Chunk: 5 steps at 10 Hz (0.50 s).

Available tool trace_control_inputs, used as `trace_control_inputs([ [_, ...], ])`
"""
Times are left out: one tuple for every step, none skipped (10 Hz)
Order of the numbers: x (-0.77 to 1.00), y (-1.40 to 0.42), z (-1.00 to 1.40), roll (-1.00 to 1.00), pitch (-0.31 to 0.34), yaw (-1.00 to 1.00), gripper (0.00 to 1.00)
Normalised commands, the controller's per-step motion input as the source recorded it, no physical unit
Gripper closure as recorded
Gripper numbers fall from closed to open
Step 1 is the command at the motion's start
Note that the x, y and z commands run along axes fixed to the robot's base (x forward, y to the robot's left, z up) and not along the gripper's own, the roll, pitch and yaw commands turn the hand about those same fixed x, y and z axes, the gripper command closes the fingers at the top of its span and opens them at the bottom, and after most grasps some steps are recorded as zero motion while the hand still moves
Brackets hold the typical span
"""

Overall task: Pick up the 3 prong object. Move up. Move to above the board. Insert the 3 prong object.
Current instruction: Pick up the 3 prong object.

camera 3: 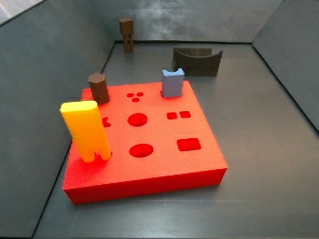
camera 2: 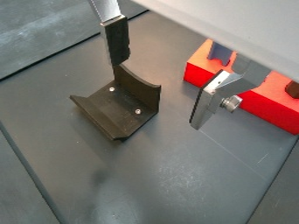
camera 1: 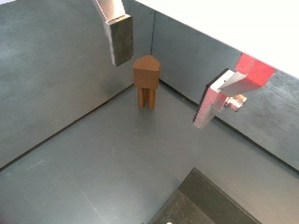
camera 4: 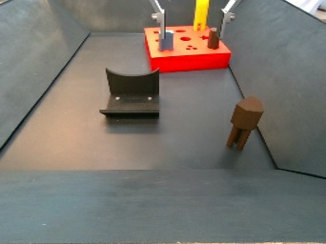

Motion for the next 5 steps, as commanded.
trace_control_inputs([
  [-0.49,0.00,-0.07,0.00,-0.044,-0.13,0.00],
  [-0.50,0.66,-0.21,-0.10,-0.126,0.09,0.00],
  [-0.73,0.71,-0.40,-0.06,-0.173,0.14,0.00],
  [-0.59,0.78,-0.49,-0.04,-0.180,0.25,0.00],
  [-0.61,0.75,-0.53,-0.04,-0.200,0.23,0.00],
])
